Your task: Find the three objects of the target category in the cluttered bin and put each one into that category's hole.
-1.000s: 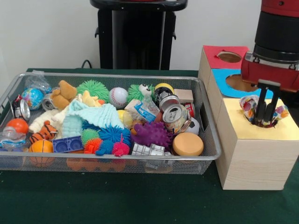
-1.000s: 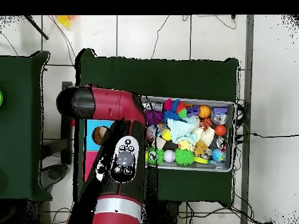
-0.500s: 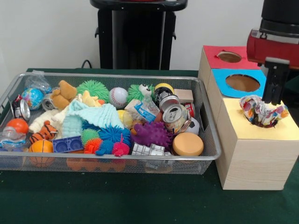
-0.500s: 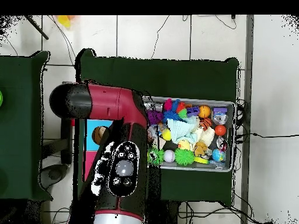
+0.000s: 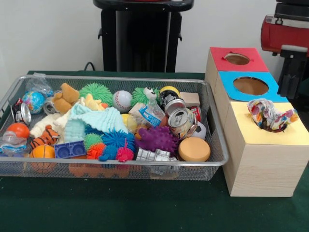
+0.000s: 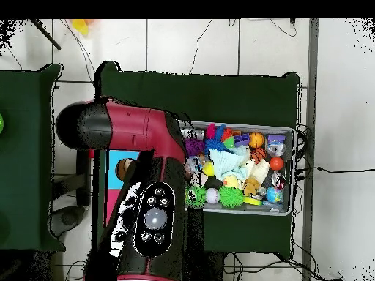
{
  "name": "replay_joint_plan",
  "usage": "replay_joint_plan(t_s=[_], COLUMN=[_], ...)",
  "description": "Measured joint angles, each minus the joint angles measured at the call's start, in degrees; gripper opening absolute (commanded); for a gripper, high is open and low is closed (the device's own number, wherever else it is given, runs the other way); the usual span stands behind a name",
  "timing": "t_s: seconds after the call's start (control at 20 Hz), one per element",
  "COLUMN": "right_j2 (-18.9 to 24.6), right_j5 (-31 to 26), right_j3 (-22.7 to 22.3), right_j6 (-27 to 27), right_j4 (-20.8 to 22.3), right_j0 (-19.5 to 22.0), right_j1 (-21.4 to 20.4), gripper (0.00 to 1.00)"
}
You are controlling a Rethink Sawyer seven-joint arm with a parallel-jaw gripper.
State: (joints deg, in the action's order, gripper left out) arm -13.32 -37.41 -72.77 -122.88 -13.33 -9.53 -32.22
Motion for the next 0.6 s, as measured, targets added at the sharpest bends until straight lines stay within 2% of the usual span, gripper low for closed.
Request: replay_joint_plan(t_s=[0.6], right_j2=[0.00], right_j5=[0.01], right_j3=[-0.42], right_j6=[0.00], right_j4=[0.26], right_j0=[0.02], right_j1=[0.77], gripper=[0.00])
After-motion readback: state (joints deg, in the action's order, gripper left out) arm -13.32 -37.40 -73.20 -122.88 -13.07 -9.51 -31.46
